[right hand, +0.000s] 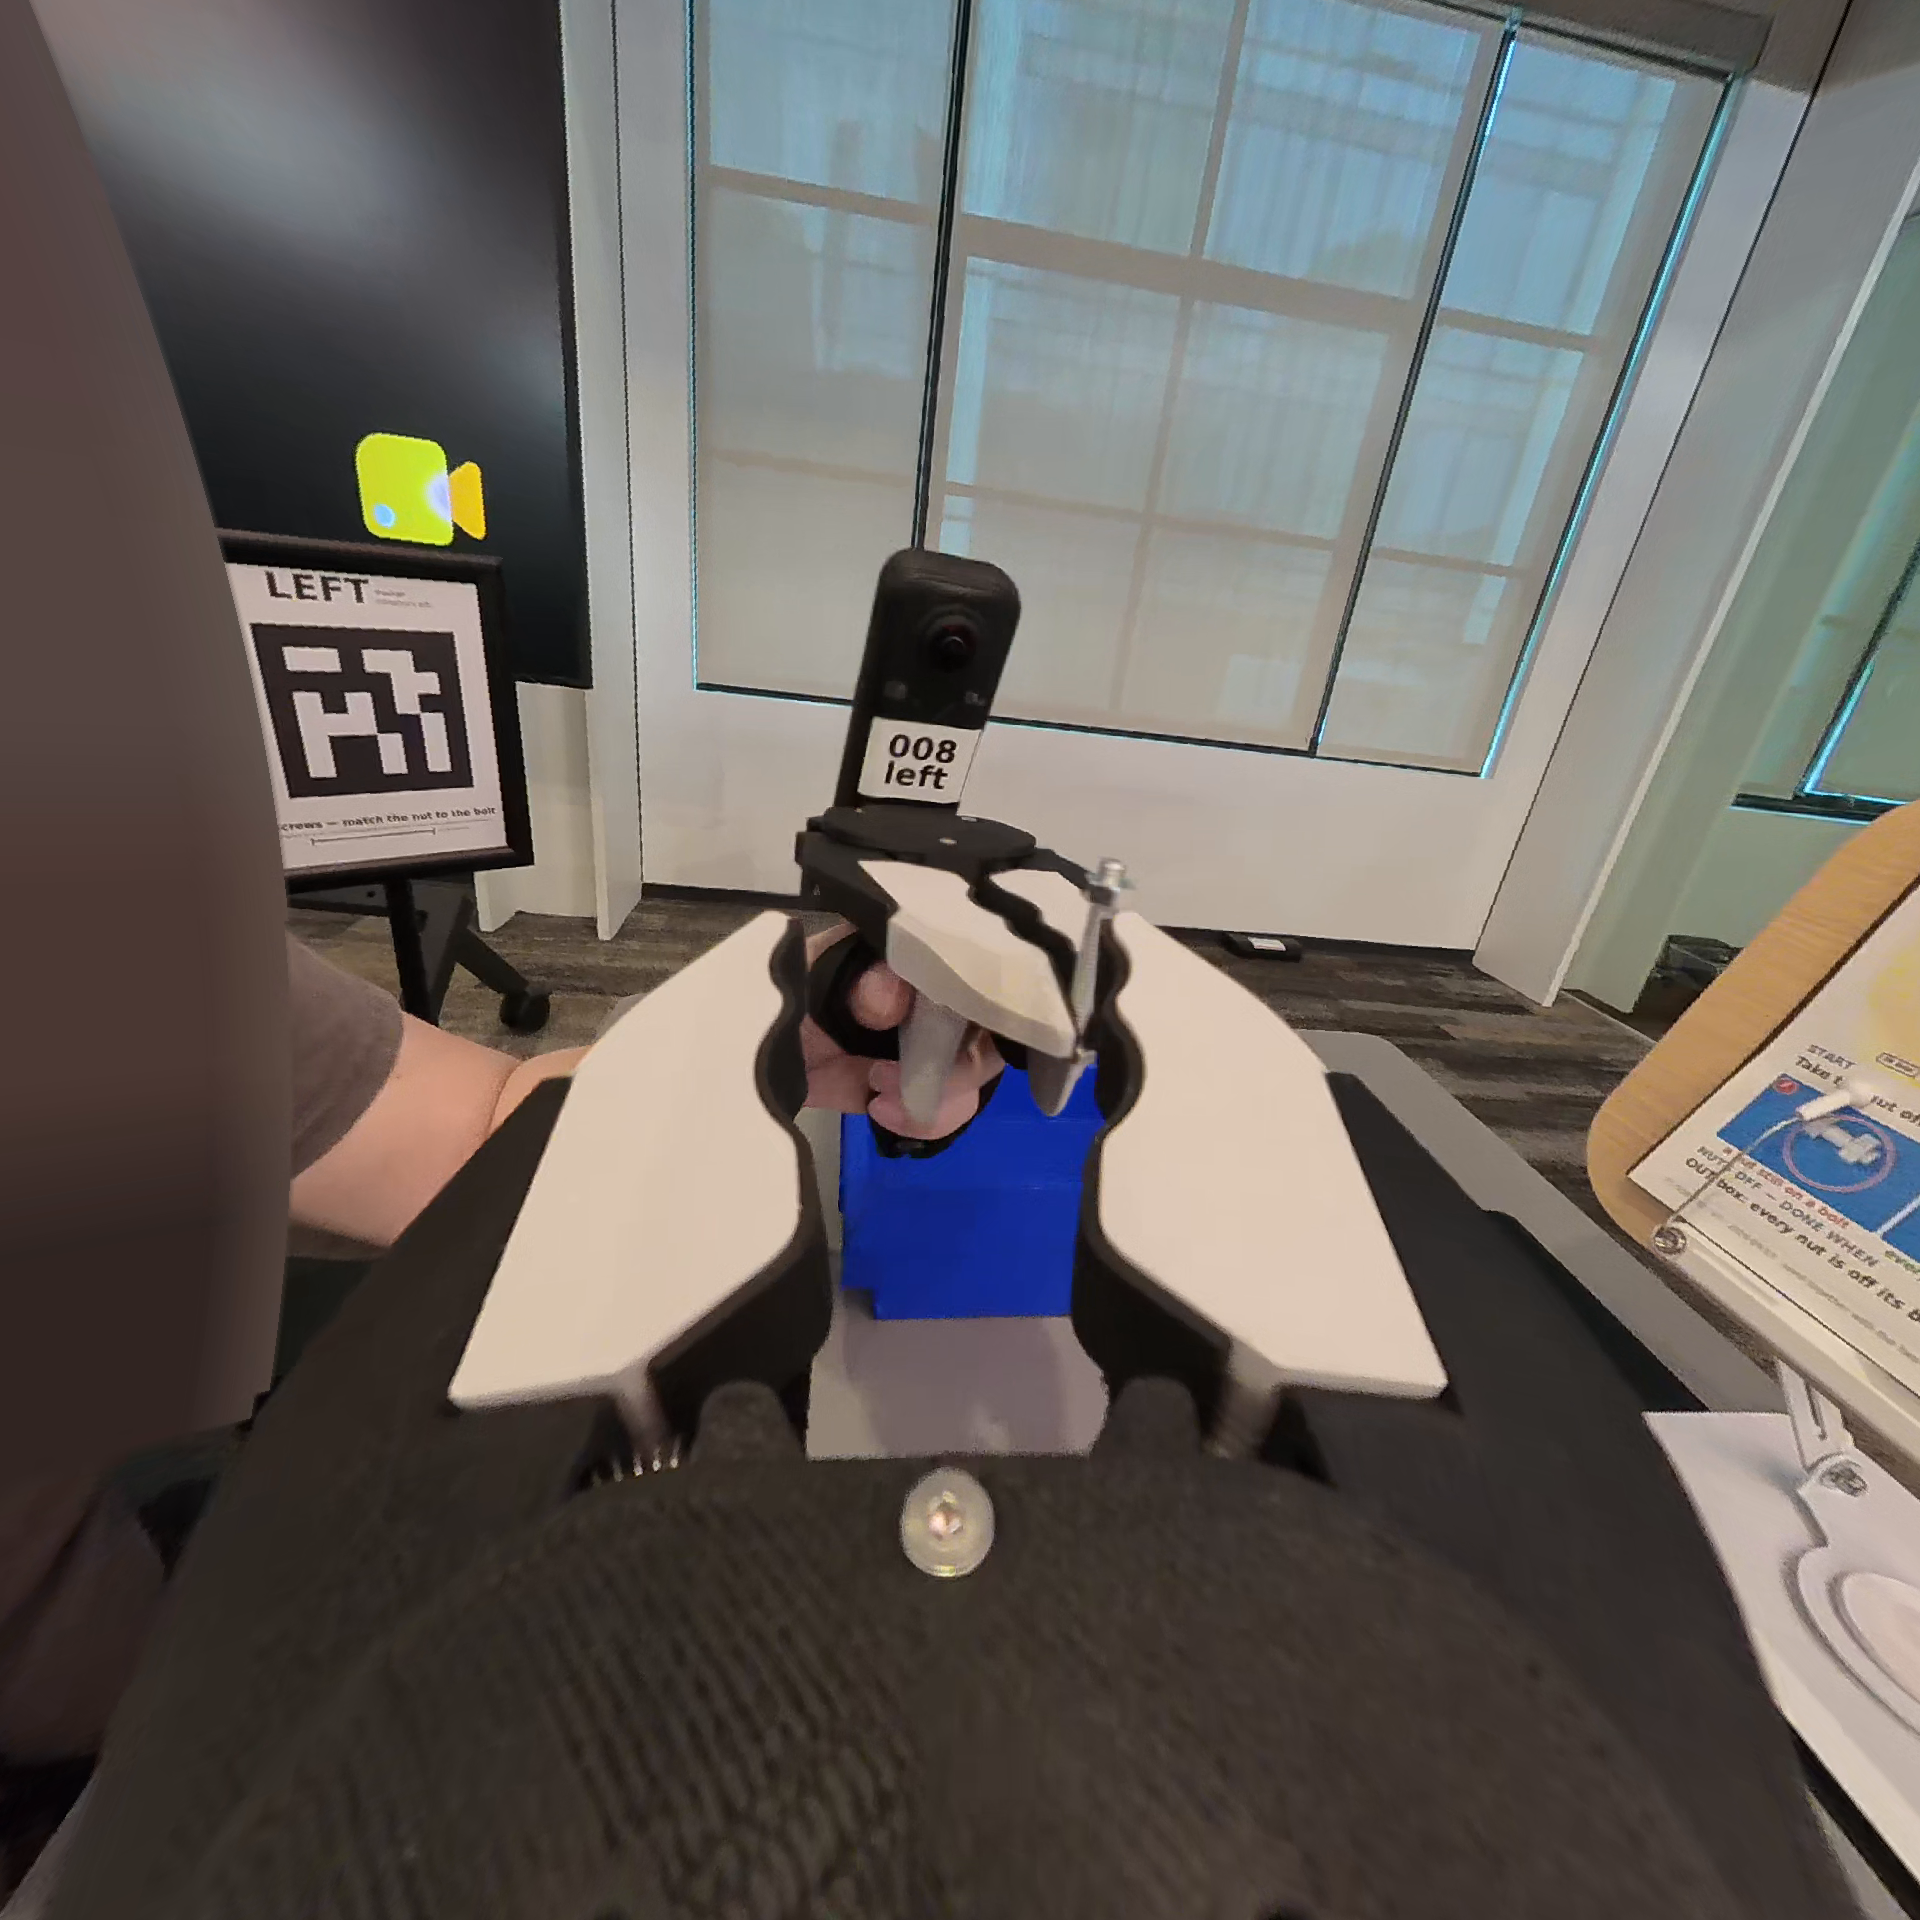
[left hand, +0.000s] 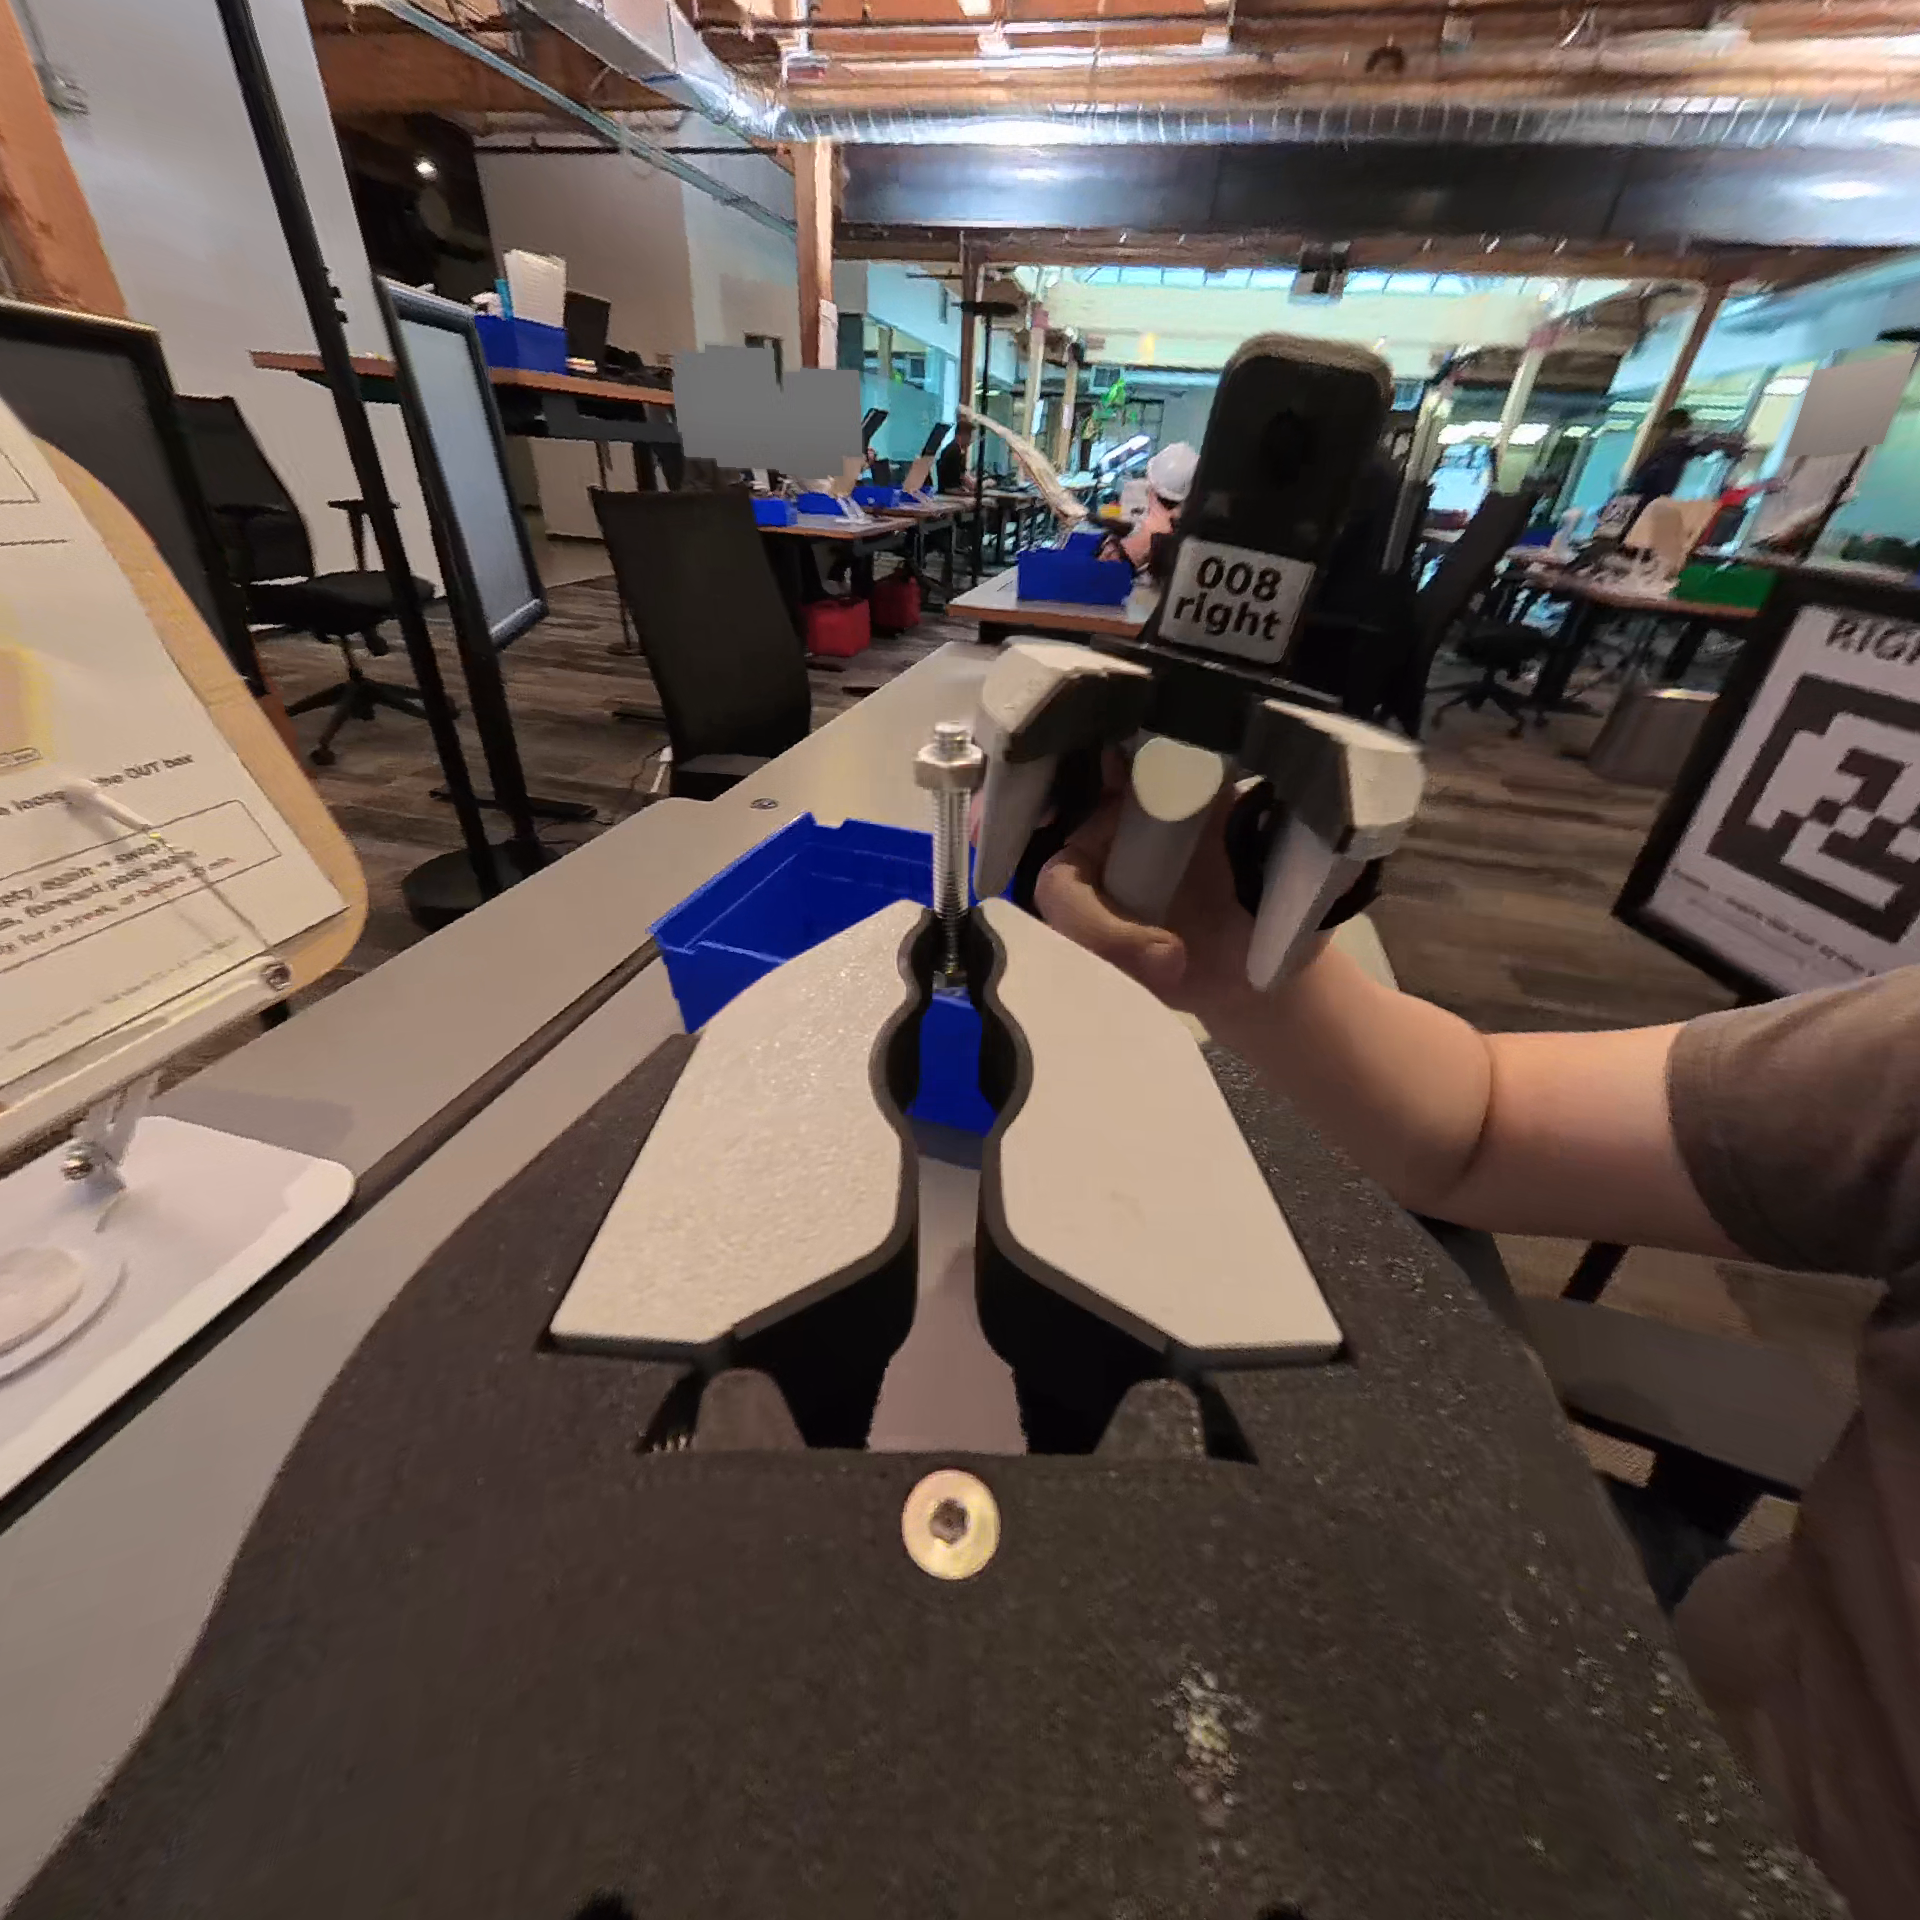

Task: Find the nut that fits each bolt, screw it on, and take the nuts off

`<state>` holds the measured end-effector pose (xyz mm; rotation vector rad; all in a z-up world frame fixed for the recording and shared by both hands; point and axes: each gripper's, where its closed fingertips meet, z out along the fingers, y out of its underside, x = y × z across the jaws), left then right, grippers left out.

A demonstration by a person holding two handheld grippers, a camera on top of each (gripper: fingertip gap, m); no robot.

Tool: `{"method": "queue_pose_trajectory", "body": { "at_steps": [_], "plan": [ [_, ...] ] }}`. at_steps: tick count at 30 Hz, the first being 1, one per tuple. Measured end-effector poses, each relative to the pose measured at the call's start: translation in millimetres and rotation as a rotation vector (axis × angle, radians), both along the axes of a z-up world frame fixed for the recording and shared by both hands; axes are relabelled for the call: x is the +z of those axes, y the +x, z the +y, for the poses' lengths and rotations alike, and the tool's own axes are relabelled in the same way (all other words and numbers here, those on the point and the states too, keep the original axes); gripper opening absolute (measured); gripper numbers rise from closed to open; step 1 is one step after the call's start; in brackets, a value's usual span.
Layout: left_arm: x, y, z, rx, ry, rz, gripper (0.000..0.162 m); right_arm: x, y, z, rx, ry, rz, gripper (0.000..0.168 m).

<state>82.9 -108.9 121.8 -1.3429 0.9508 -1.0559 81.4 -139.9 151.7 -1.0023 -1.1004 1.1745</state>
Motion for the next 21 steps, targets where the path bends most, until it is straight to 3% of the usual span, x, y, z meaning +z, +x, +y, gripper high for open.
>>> {"method": "queue_pose_trajectory", "body": {
  "at_steps": [8, 12, 15, 21],
  "plan": [
    [-15, 24, -16, -0.054, 0.049, 0.089, 0.005, -8, -8, 2, 0.013, -0.024, -0.015, 0.054],
    [-10, 12, -4, 0.004, 0.048, 0.074, 0.005, -9, -8, 2, -0.024, 0.013, -0.037, 0.061],
    [-3, -1, 2, 0.037, 0.040, 0.039, 0.005, -3, -2, -1, 0.005, 0.005, -0.011, 0.053],
    [-7, 16, -16, -0.059, 0.061, 0.066, 0.005, -6, -4, 8, -0.019, -0.028, 0.006, 0.054]
  ]
}}
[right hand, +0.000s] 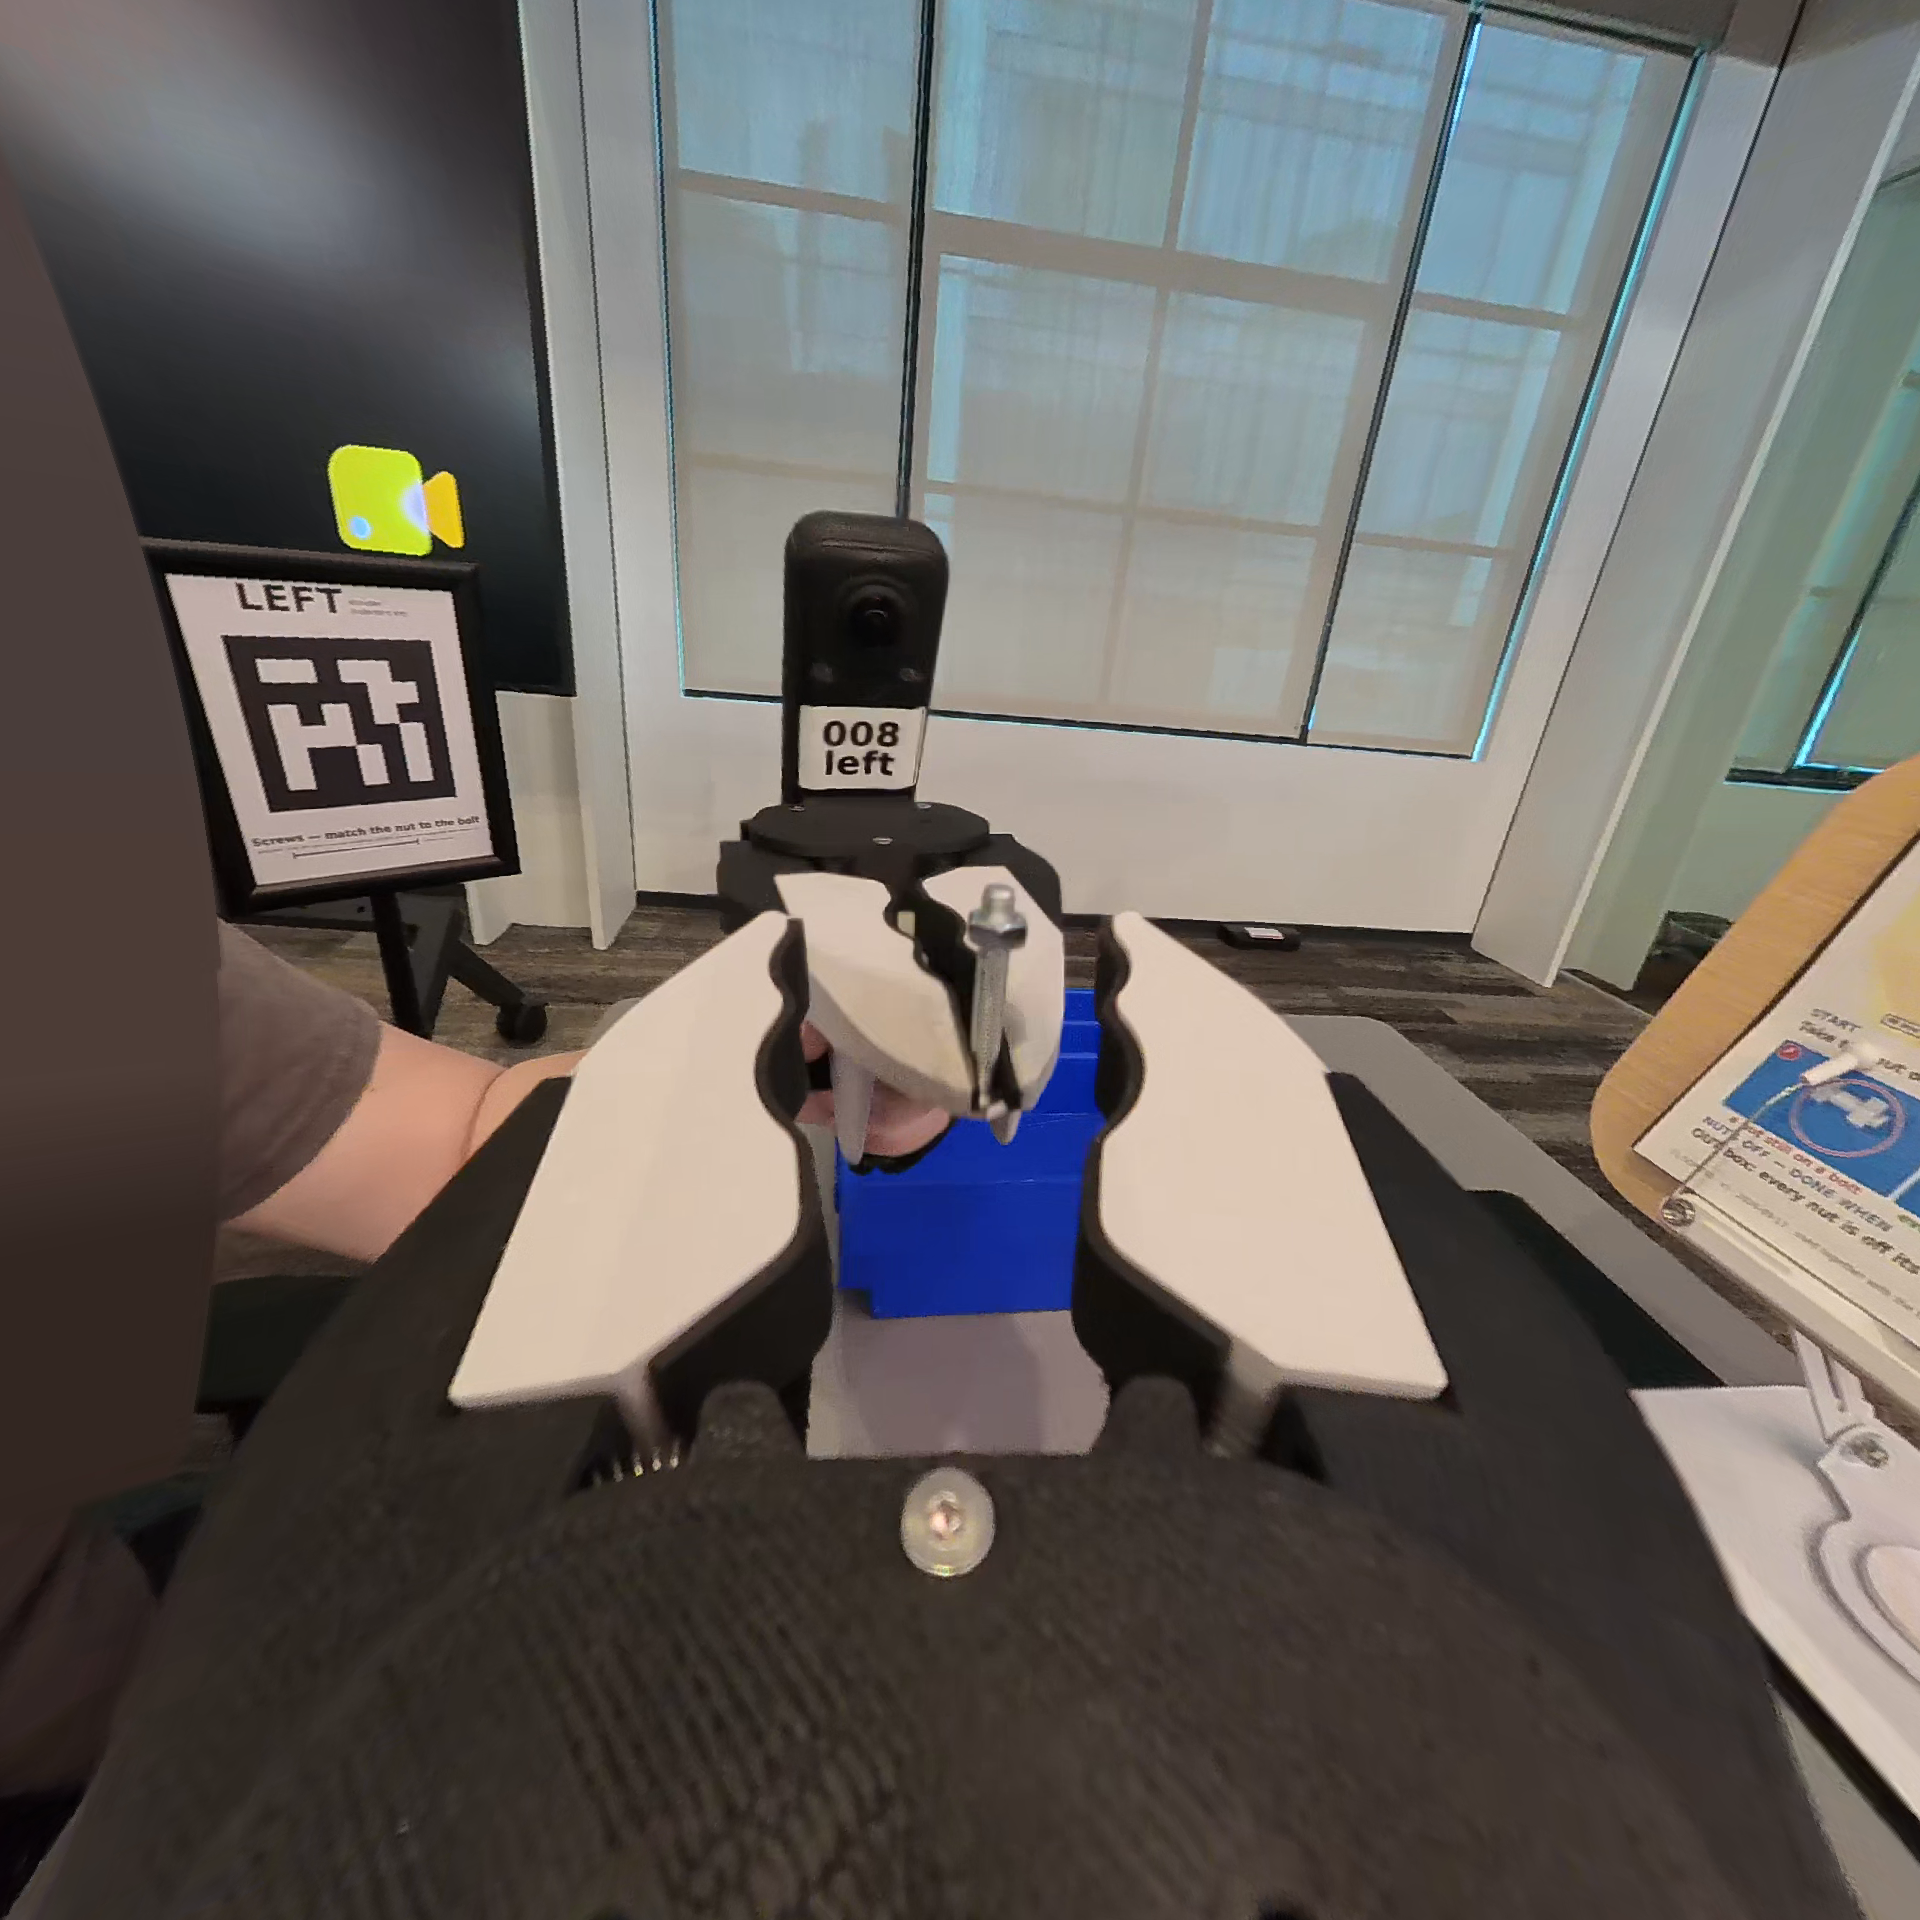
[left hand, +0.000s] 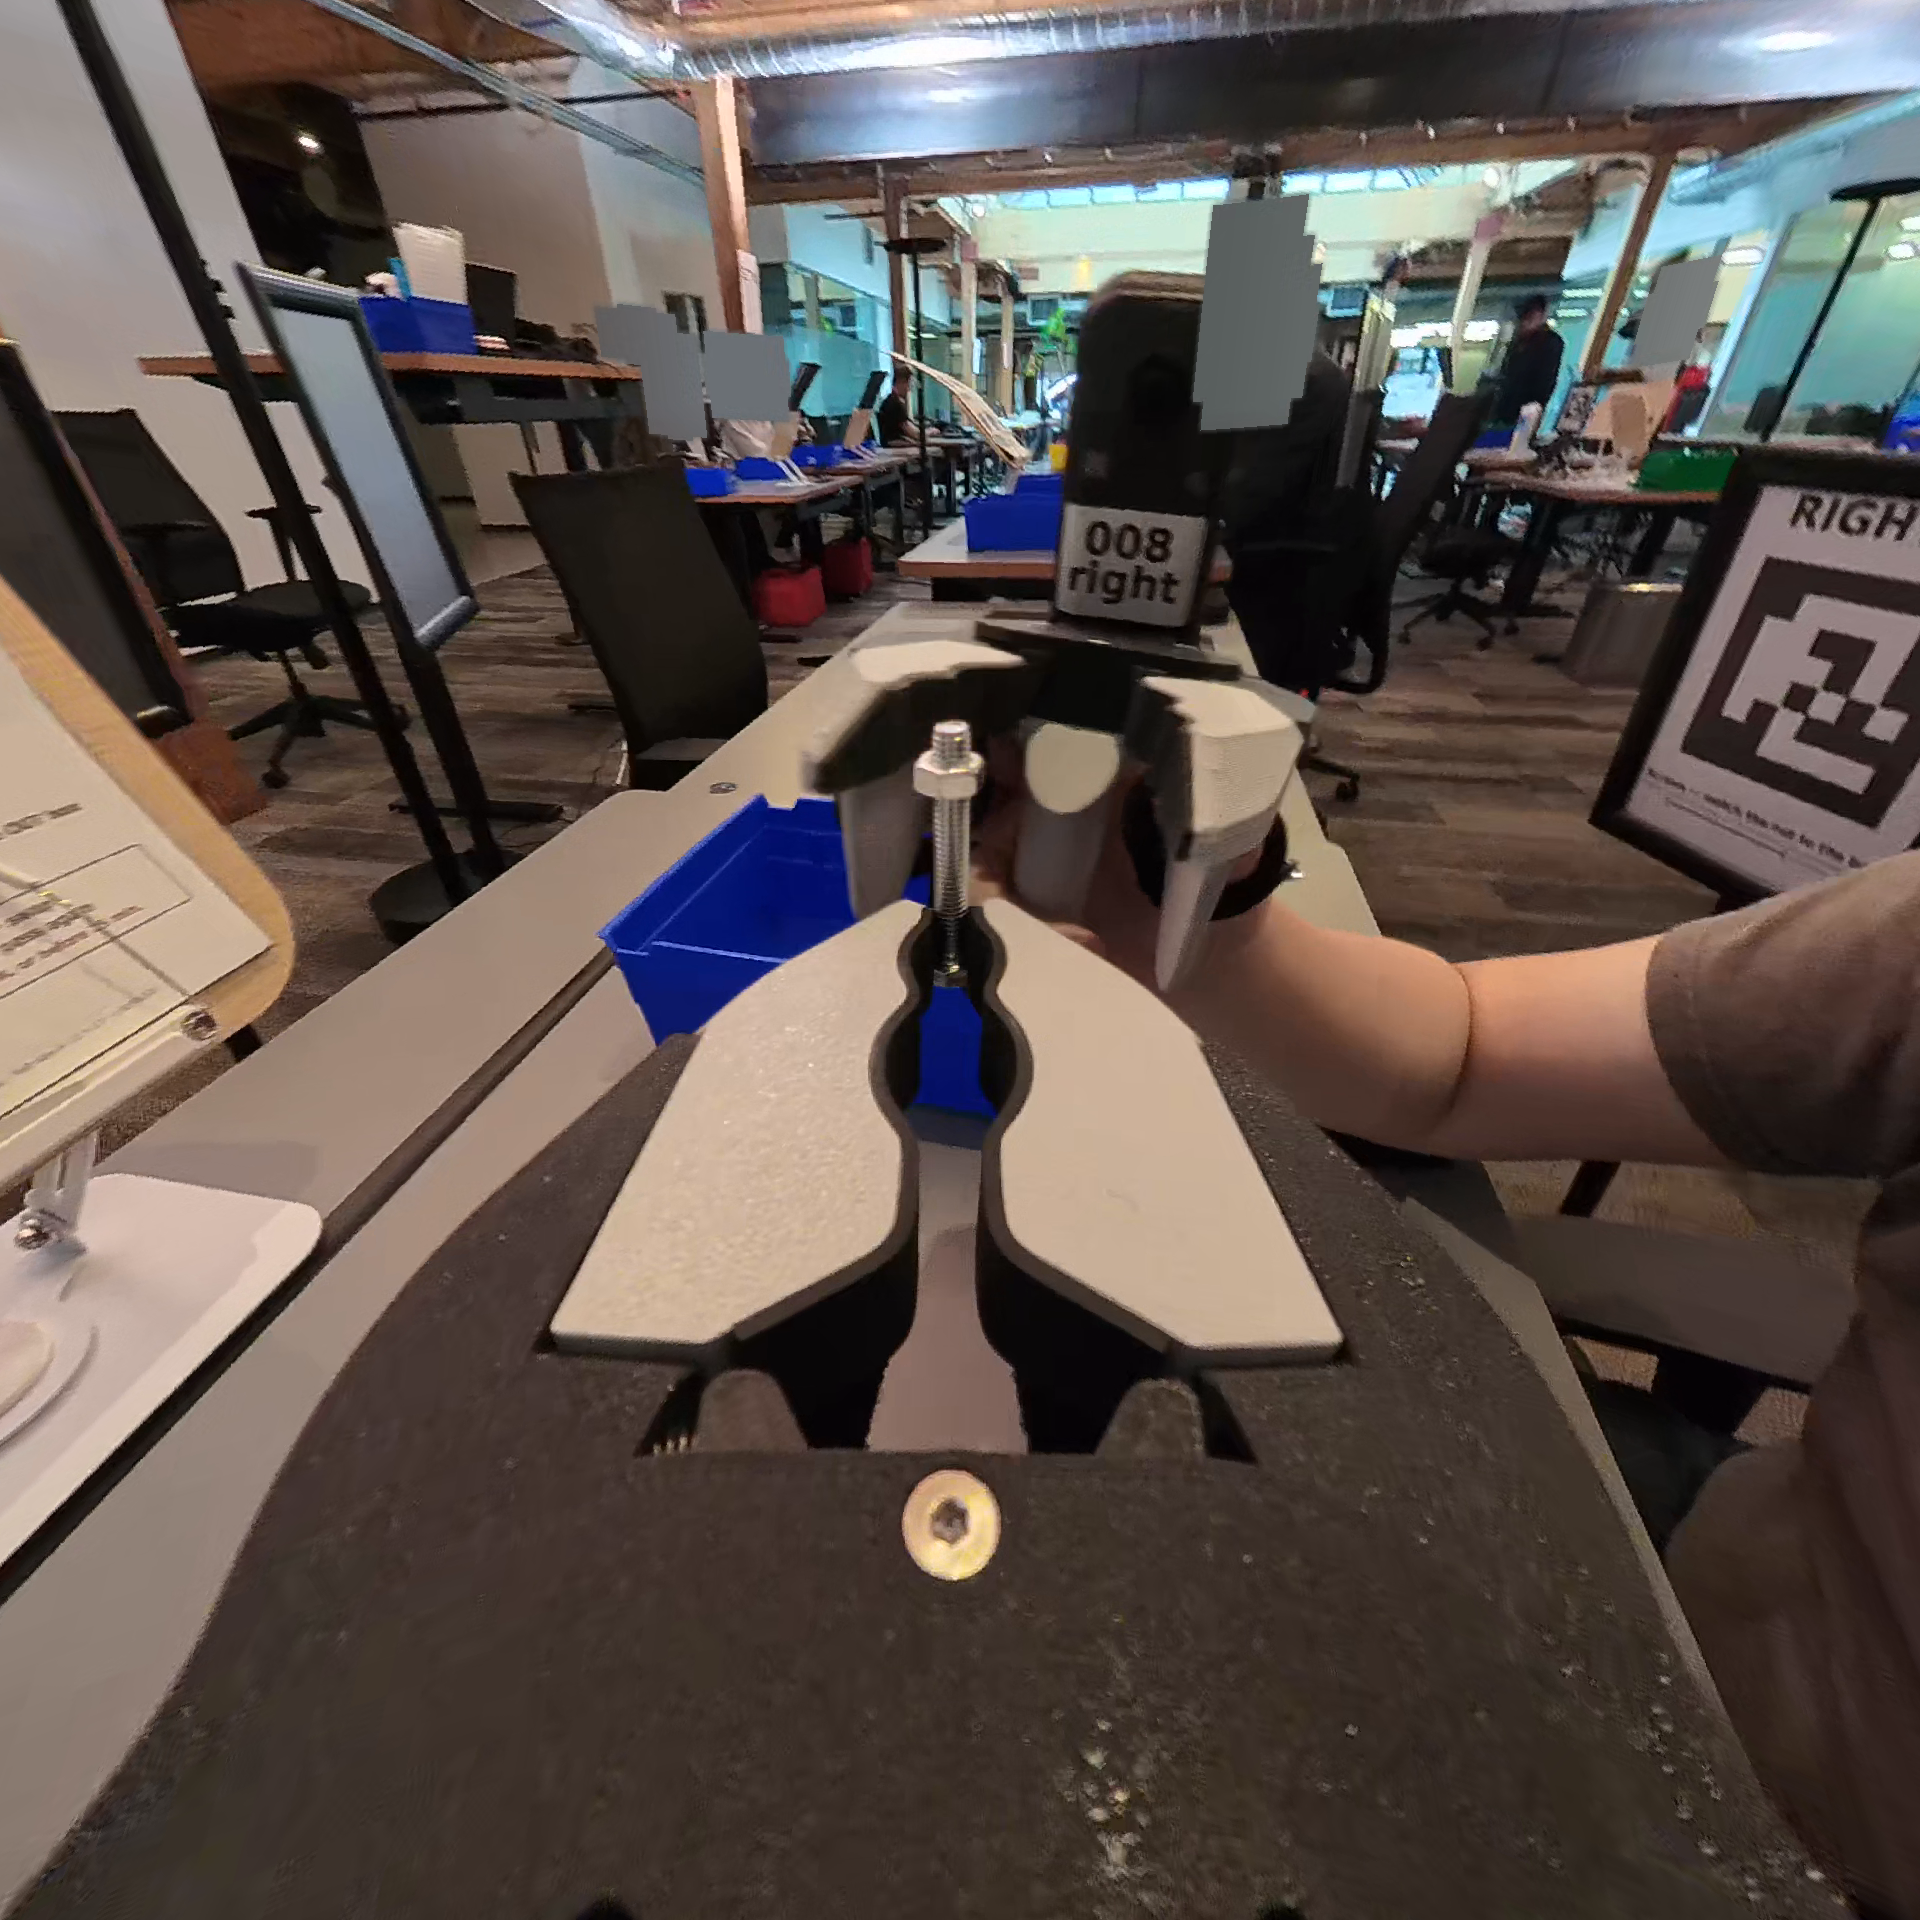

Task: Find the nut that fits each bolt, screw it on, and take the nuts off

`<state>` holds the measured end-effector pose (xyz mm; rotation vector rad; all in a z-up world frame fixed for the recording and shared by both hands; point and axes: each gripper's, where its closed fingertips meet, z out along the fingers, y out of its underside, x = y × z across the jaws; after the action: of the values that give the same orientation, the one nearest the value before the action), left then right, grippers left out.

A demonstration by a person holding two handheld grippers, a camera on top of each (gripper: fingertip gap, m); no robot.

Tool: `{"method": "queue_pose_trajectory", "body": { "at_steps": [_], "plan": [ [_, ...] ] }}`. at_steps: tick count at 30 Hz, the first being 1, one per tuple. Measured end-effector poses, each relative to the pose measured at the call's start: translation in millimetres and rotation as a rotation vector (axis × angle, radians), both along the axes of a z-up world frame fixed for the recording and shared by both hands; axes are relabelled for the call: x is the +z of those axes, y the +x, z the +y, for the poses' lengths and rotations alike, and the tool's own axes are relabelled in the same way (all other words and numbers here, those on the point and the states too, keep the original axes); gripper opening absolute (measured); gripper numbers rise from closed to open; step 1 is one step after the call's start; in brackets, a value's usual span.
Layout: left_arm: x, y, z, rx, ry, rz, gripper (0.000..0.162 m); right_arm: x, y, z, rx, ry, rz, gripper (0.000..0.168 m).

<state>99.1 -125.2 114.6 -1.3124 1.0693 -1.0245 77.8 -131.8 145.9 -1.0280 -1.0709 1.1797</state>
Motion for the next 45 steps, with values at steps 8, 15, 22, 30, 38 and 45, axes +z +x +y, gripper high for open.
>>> {"method": "queue_pose_trajectory", "body": {
  "at_steps": [8, 15, 22, 30, 38, 45],
  "plan": [
    [-2, -12, 18, 0.092, -0.015, 0.005, 0.005, -2, -2, -4, -0.001, 0.030, -0.033, 0.054],
    [-2, -3, 4, 0.003, -0.021, -0.001, 0.005, 1, 1, -1, 0.006, -0.001, 0.001, 0.054],
    [-3, -8, 13, 0.044, -0.027, 0.000, 0.005, -2, -2, -5, 0.012, 0.018, -0.037, 0.058],
    [2, -6, 3, -0.018, -0.025, -0.015, 0.005, 0, 0, -2, 0.019, -0.007, -0.008, 0.053],
    [1, -12, 14, 0.046, -0.014, -0.006, 0.005, -4, -3, -7, 0.018, 0.024, -0.052, 0.052],
    [1, -9, 6, -0.008, -0.020, -0.005, 0.005, 0, 1, 0, 0.006, -0.008, -0.007, 0.050]
  ]
}}
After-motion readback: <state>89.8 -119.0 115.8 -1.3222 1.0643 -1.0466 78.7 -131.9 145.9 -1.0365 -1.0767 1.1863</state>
